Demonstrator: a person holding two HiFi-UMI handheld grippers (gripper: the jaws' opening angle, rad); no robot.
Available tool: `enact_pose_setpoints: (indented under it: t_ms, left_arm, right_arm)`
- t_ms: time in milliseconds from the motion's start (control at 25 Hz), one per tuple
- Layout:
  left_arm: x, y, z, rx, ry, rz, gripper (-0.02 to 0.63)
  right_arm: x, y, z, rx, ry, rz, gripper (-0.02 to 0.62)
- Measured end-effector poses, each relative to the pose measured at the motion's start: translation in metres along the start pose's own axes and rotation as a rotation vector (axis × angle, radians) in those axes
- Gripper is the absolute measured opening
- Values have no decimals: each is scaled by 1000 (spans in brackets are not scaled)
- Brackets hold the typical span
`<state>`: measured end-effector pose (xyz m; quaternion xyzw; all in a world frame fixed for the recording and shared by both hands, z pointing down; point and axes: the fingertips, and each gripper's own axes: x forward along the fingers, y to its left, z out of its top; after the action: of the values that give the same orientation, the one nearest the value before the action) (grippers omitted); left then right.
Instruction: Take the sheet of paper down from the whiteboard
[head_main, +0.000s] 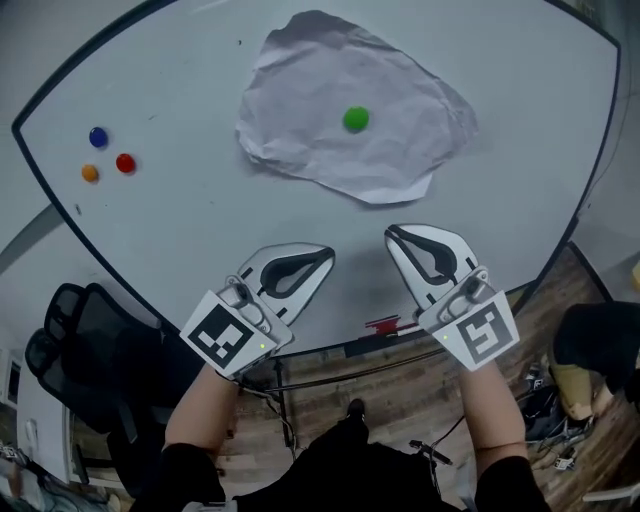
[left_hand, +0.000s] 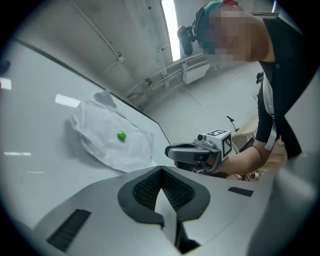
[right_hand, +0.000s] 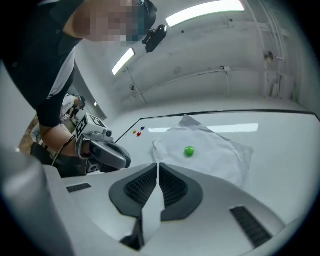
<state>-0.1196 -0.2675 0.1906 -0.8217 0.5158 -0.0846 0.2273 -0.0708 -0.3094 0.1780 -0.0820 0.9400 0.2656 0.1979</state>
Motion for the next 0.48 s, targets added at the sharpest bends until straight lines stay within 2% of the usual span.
enact_pose_setpoints:
  t_ms: [160,360,440,480]
  left_arm:
    - [-3,32,38,100,4,80,12]
    - [-10,64,71,227,20,194,12]
    - [-13,74,81,254,15,231,12]
    - [-14,79,85,266,15,247,12]
  right_arm:
    - [26,-24,23,-94,8,-13,25]
    - [52,-52,51,-214,-12,-88,26]
    - [63,-57,54,-270,-5,-95,48]
    - [68,-59,52,-299,11,-93,80]
